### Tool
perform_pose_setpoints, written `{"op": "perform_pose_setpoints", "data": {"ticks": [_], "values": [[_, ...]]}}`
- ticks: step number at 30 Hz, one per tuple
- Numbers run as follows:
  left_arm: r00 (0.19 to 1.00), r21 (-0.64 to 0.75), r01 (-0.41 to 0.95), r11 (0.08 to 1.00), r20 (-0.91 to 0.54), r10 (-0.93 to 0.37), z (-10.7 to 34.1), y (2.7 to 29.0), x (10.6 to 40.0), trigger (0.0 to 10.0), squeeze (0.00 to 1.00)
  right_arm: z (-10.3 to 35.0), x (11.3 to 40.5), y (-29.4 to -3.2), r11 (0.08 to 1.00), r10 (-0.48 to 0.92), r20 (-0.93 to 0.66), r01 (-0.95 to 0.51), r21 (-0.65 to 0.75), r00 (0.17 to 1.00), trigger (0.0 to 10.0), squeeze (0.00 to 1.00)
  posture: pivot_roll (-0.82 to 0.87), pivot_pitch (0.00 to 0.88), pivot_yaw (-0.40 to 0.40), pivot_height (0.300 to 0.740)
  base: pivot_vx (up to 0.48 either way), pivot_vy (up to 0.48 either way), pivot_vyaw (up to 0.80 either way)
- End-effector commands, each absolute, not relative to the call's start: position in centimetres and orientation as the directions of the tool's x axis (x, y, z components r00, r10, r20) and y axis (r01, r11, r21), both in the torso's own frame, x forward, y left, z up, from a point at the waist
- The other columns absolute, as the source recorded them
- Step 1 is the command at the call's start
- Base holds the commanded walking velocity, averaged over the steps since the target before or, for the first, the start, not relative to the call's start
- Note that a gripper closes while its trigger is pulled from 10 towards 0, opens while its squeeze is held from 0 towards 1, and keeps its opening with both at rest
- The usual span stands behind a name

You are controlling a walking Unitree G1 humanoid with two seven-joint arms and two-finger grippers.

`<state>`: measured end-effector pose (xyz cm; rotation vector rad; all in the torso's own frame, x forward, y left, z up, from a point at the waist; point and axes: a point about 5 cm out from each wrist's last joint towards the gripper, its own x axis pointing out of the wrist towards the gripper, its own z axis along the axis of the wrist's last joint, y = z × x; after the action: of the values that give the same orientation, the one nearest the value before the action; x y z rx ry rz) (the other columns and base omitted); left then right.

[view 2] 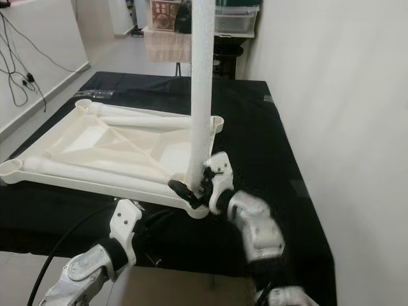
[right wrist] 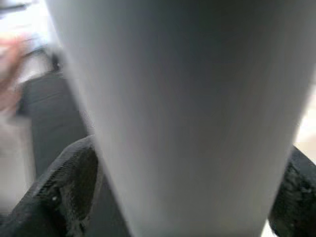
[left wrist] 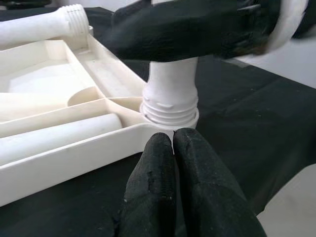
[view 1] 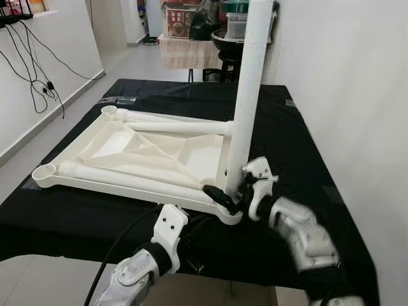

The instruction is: Building children table

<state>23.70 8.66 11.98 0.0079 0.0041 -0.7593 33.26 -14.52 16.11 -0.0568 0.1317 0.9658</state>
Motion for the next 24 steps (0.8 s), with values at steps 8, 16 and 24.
{"op": "perform_pose_setpoints", "data": {"ticks": [8,16,24], "values": [[0.726,0.007,0.688,0.726,-0.028,-0.687,11.6,8.6,23.7,10.0,0.00,16.2,35.0,-15.6,0.422,0.901,-0.166,-0.900,0.108,0.402,0.0,0.00,0.02,0.000,-0.054,0.740,0.000,0.000,0.00],[0.727,0.005,0.687,0.727,-0.028,-0.686,11.5,8.5,23.6,10.0,0.00,16.2,35.7,-16.1,0.453,0.891,-0.108,-0.881,0.139,0.441,0.0,0.00,0.02,0.000,-0.054,0.740,0.000,0.000,0.00],[0.722,-0.006,0.691,0.723,-0.027,-0.691,11.4,8.5,23.3,10.0,0.00,13.4,34.0,-17.9,0.650,0.760,-0.145,-0.745,0.152,0.634,0.0,0.00,0.01,0.006,-0.065,0.740,0.000,0.000,0.00]]}}
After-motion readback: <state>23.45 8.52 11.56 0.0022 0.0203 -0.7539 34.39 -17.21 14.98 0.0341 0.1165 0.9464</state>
